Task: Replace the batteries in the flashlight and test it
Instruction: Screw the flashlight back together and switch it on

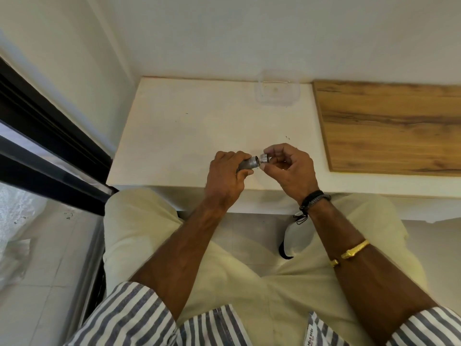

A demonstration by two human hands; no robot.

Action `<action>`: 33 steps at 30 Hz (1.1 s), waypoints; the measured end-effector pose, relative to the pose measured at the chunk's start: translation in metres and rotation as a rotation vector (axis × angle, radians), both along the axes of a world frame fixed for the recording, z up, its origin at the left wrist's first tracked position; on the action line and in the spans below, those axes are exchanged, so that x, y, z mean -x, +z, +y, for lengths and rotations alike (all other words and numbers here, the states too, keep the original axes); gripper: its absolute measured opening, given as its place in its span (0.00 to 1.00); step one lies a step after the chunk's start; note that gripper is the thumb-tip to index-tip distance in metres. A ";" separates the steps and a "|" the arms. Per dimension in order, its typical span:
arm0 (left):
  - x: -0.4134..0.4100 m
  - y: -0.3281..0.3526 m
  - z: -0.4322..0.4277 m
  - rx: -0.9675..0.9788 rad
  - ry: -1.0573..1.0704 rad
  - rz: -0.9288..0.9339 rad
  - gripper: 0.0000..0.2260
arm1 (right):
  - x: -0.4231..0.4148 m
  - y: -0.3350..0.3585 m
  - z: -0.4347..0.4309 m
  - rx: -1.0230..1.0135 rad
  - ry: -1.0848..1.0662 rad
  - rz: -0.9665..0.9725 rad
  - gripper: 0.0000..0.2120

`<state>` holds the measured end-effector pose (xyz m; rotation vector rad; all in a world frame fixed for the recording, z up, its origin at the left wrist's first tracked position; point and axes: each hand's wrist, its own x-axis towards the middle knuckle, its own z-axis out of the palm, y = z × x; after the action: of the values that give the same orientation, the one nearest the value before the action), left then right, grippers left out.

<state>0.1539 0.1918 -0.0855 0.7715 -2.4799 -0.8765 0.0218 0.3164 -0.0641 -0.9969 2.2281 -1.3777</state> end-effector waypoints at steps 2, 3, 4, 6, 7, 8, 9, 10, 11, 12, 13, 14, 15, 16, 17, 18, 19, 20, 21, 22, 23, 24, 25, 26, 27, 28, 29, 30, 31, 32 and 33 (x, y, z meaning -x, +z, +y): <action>-0.001 0.000 0.000 0.007 -0.013 0.014 0.12 | -0.001 -0.001 0.002 -0.027 0.026 0.031 0.15; -0.001 0.000 0.000 0.012 -0.022 0.023 0.12 | -0.001 -0.001 0.002 -0.031 0.035 0.037 0.15; -0.001 -0.001 0.000 0.020 -0.033 0.030 0.12 | -0.002 -0.001 0.003 -0.031 0.041 0.039 0.15; -0.002 -0.002 0.000 0.029 -0.051 0.034 0.13 | -0.002 -0.001 0.003 -0.027 0.052 0.029 0.15; -0.002 -0.002 0.000 0.027 -0.057 0.034 0.13 | -0.001 -0.001 0.004 -0.026 0.058 0.022 0.15; -0.002 -0.003 0.001 0.026 -0.061 0.035 0.13 | -0.001 -0.001 0.004 -0.026 0.064 0.019 0.15; -0.002 -0.003 0.001 0.027 -0.064 0.038 0.13 | 0.000 -0.002 0.005 -0.028 0.069 0.019 0.15; -0.002 -0.003 0.001 0.030 -0.067 0.042 0.13 | 0.001 -0.002 0.005 -0.033 0.075 0.024 0.15; -0.002 -0.003 0.001 0.032 -0.072 0.046 0.13 | 0.002 -0.003 0.005 -0.040 0.082 0.033 0.15; -0.002 -0.003 0.001 0.035 -0.078 0.047 0.13 | 0.003 -0.004 0.005 -0.049 0.090 0.046 0.14; -0.002 -0.003 0.001 0.039 -0.084 0.047 0.13 | 0.004 -0.005 0.005 -0.056 0.096 0.062 0.14; -0.003 -0.003 0.001 0.042 -0.088 0.045 0.13 | 0.004 -0.006 0.005 -0.061 0.098 0.080 0.14; -0.003 -0.004 0.001 0.043 -0.088 0.042 0.13 | 0.004 -0.007 0.006 -0.066 0.096 0.096 0.14; -0.003 -0.004 0.001 0.042 -0.085 0.039 0.13 | 0.004 -0.006 0.006 -0.070 0.094 0.108 0.14; -0.003 -0.004 0.001 0.039 -0.081 0.037 0.13 | 0.004 -0.006 0.006 -0.073 0.096 0.114 0.14; -0.003 -0.004 0.001 0.036 -0.076 0.037 0.13 | 0.004 -0.006 0.006 -0.073 0.102 0.118 0.14; -0.003 -0.005 0.000 0.034 -0.073 0.037 0.13 | 0.003 -0.005 0.006 -0.069 0.112 0.119 0.14; -0.002 -0.005 0.000 0.033 -0.074 0.037 0.13 | 0.003 -0.005 0.006 -0.063 0.123 0.123 0.14; -0.003 -0.005 -0.001 0.034 -0.076 0.035 0.13 | 0.002 -0.005 0.006 -0.058 0.134 0.130 0.13; -0.002 -0.005 -0.001 0.037 -0.078 0.032 0.13 | 0.002 -0.005 0.006 -0.061 0.142 0.137 0.13; -0.003 -0.005 -0.001 0.041 -0.081 0.028 0.13 | 0.002 -0.005 0.005 -0.074 0.147 0.138 0.13; -0.003 -0.005 -0.001 0.042 -0.083 0.022 0.12 | 0.002 -0.006 0.005 -0.088 0.150 0.131 0.13; -0.003 -0.006 -0.001 0.042 -0.086 0.017 0.12 | 0.002 -0.006 0.005 -0.094 0.152 0.122 0.13; -0.003 -0.006 -0.001 0.042 -0.089 0.014 0.13 | 0.002 -0.007 0.005 -0.091 0.151 0.124 0.13; -0.003 -0.006 -0.001 0.043 -0.090 0.012 0.13 | 0.001 -0.006 0.005 -0.082 0.149 0.146 0.12; -0.003 -0.006 -0.001 0.041 -0.090 0.012 0.13 | 0.001 -0.006 0.004 -0.070 0.147 0.178 0.12; -0.003 -0.006 -0.002 0.039 -0.091 0.012 0.13 | 0.001 -0.006 0.004 -0.058 0.145 0.201 0.12; -0.004 -0.007 -0.002 0.038 -0.092 0.013 0.13 | 0.001 -0.007 0.004 -0.056 0.144 0.204 0.12; -0.004 -0.007 -0.002 0.039 -0.094 0.013 0.13 | 0.001 -0.008 0.004 -0.067 0.144 0.187 0.12; -0.004 -0.007 -0.002 0.043 -0.097 0.013 0.13 | 0.001 -0.009 0.004 -0.084 0.140 0.158 0.12; -0.004 -0.007 -0.002 0.050 -0.102 0.014 0.12 | 0.001 -0.009 0.004 -0.095 0.131 0.122 0.12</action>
<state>0.1575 0.1900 -0.0925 0.6254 -2.5375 -0.8487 0.0213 0.3208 -0.0734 -1.1988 2.2458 -1.1730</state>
